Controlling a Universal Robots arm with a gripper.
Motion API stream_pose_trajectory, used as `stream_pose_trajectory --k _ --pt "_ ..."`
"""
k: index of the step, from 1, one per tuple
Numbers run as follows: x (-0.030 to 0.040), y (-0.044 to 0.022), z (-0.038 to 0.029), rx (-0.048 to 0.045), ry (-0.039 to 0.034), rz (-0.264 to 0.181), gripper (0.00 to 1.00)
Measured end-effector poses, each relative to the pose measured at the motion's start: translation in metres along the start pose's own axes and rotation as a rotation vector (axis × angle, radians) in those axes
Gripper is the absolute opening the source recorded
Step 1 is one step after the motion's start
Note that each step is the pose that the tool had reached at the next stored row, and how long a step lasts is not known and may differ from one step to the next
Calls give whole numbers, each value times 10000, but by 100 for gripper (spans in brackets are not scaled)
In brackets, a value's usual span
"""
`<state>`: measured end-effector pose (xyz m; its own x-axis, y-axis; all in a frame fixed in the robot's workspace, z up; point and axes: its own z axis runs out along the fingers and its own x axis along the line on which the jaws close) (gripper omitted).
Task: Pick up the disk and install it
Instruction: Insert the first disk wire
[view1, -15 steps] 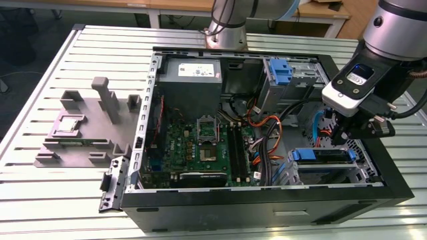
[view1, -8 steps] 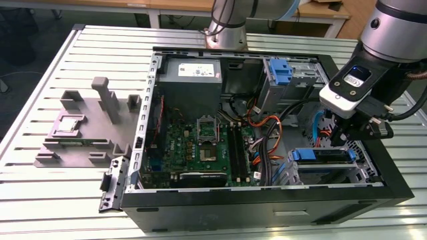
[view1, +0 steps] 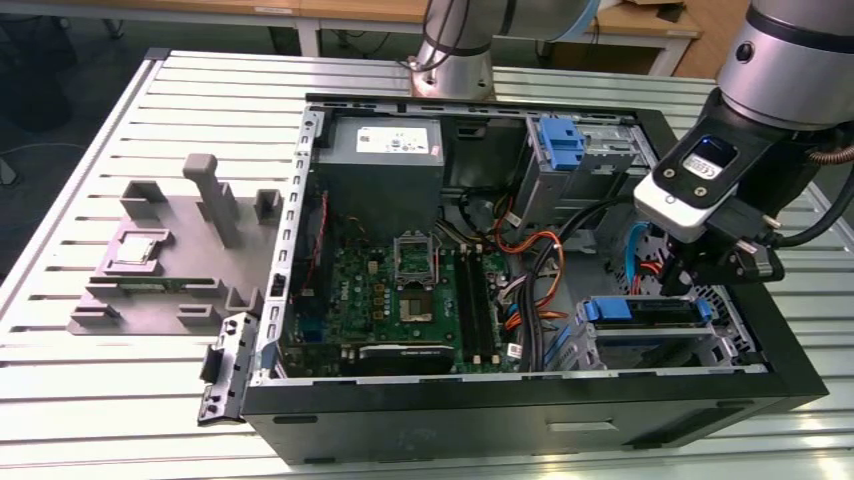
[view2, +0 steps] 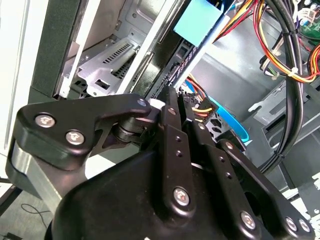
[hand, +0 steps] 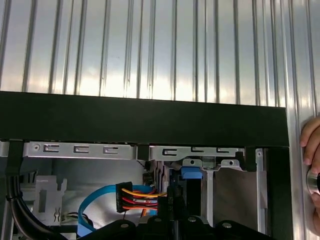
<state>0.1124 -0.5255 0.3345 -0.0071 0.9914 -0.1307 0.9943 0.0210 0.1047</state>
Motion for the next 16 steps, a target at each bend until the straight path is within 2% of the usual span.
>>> stream_pose_trajectory --k 4,6,11,16 --pt "-6 -14 0 -36 26 6 16" --pt "-18 -15 1 -38 87 13 16" --pt "-57 -19 6 -59 296 37 16" --pt "-94 -22 10 -74 364 61 16"
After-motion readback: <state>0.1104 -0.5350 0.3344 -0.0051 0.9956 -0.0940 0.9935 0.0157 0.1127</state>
